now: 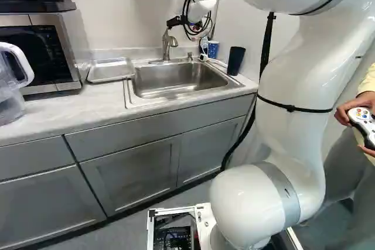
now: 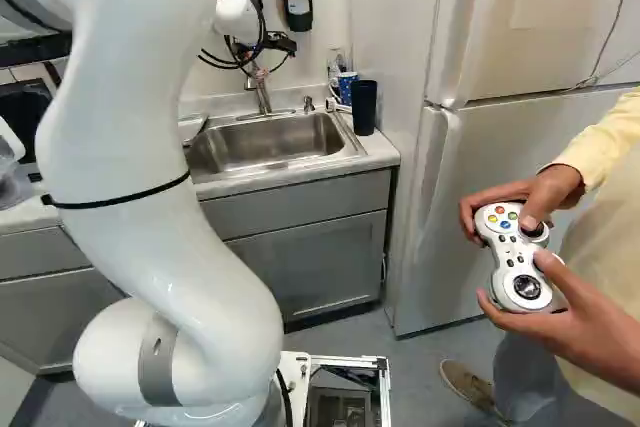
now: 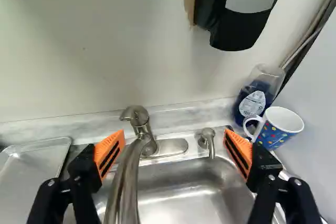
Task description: Rinse the cup and place it in the tray
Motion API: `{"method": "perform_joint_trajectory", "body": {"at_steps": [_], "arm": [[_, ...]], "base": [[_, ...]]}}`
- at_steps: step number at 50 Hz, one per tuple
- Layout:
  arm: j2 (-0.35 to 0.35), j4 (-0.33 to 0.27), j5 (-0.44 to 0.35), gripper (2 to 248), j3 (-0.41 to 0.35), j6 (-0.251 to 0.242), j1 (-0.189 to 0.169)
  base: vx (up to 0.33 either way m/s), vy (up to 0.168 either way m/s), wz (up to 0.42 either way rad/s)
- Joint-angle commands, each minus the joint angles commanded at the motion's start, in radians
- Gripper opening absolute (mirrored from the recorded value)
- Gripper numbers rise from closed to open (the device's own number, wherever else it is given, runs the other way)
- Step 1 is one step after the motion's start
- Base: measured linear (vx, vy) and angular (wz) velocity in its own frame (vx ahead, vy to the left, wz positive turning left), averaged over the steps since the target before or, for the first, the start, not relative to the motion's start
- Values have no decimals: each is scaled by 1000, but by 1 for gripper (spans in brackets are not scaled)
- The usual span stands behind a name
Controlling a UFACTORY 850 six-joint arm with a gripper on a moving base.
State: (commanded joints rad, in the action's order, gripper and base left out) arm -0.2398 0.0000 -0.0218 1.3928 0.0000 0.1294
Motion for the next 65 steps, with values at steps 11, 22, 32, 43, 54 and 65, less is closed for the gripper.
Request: {"method": "perform_joint_trajectory", "body": {"at_steps": [11,22,32,43,54,65], "arm": [[-20,0,21,247,23,0,-1],[-43,0,45,247,48,0,-3],[-73,0,51,247,83,0,-5],[-110,0,51,247,126,0,-6],[-138,0,51,247,160,0,-3],[-140,0,51,247,161,0,0]], "base": [[0,0,0],[0,0,0],[0,0,0],[0,0,0],[0,0,0],[0,0,0]]}}
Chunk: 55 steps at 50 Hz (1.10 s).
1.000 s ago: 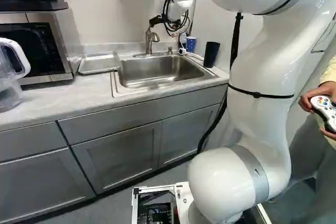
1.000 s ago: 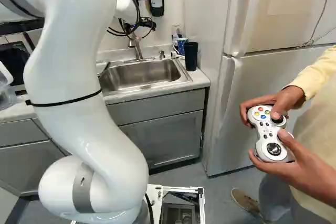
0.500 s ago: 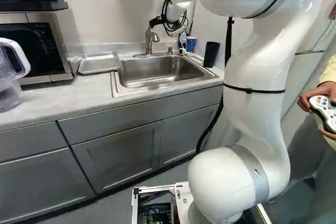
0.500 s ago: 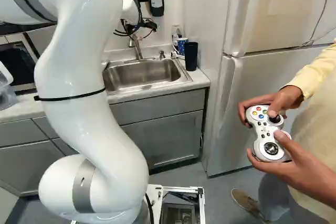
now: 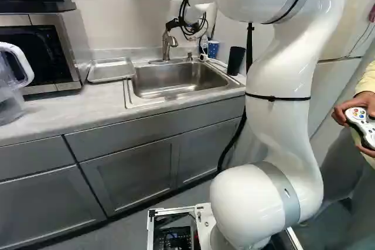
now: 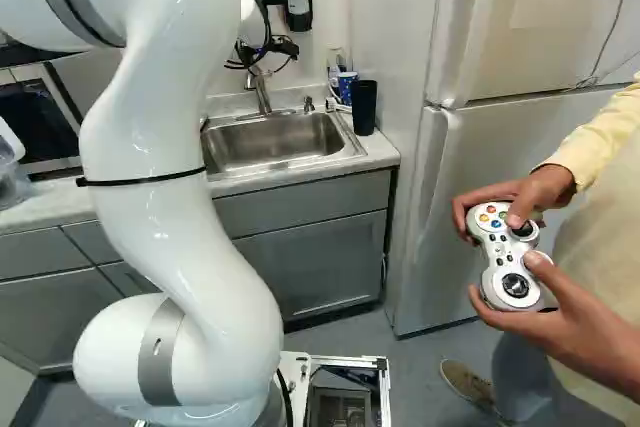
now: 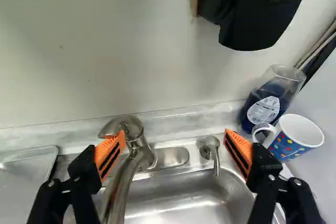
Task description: Rinse the cup and place it in the tray
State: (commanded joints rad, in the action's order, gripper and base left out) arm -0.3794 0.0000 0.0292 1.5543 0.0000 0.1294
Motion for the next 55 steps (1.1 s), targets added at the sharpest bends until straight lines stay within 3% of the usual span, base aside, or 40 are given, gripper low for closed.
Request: {"method": "perform_joint_trajectory", "body": {"at_steps": [15,28,40,55], "arm": [[-7,0,-33,247,8,0,1],[-50,0,-77,247,60,0,0],[-99,0,-81,247,120,0,5],[-97,0,-81,247,117,0,5]], "base": [[0,0,0],[0,0,0],[0,0,0],[0,0,0]]}}
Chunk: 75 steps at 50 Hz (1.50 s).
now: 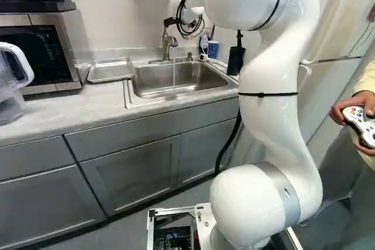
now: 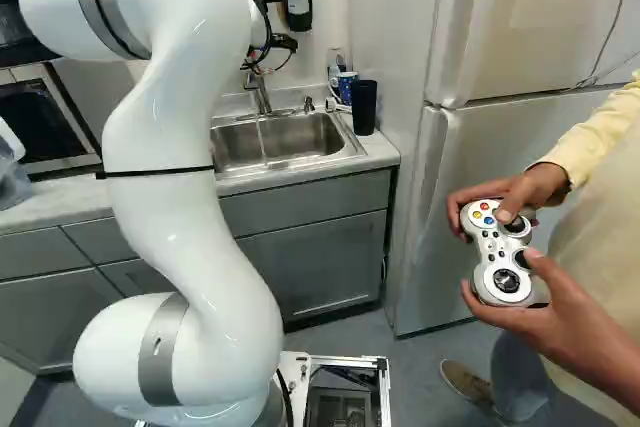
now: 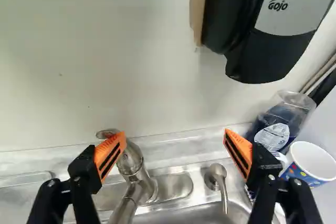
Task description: Rinse the cup and place it in the tray
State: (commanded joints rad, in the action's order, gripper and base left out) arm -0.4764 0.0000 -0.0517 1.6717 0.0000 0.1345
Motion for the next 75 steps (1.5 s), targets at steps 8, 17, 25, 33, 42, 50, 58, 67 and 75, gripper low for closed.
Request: {"method": "perform_joint_trajectory", "body": {"at_steps": [8,17,25,33,42,50,58,67,75], "arm": [[26,0,0,247,-32,0,6],[69,0,0,247,-84,0,15],[108,0,0,247,-131,0,25],[147,0,0,247,-177,0,35],[186,0,5,247,-222,0,42],[216,0,20,247,-256,0,47],[247,0,38,247,-290,0,52],[279,0,59,247,-326,0,56],[303,0,78,247,-352,0,58]], "base": [[0,0,0],[0,0,0],[0,0,0],[0,0,0],[0,0,0],[0,0,0],[0,0,0],[0,0,0],[0,0,0]]}}
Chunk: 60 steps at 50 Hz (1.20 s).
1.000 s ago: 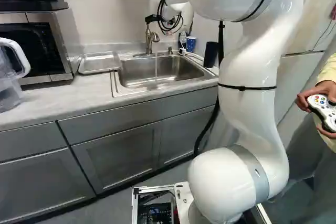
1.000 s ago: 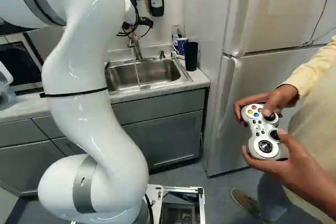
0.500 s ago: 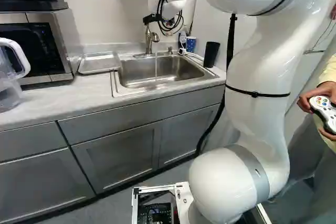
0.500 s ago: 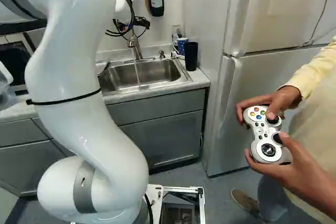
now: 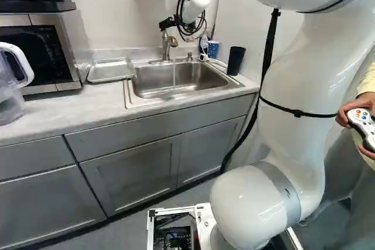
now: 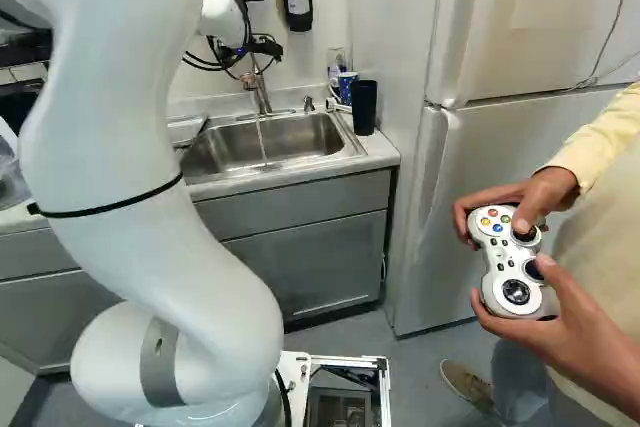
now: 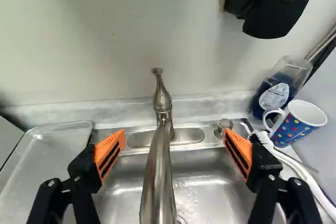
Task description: Rinse the cup and place it in the tray
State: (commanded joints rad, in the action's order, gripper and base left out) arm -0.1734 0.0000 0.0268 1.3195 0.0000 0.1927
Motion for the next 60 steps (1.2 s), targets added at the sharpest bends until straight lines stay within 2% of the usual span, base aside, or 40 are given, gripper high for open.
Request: {"method": "perform_joint_trajectory", "body": {"at_steps": [33,60], "arm": [[84,0,85,247,-90,0,6],[142,0,167,247,-150,0,-11]], "base": [[0,0,0],[0,0,0]]}}
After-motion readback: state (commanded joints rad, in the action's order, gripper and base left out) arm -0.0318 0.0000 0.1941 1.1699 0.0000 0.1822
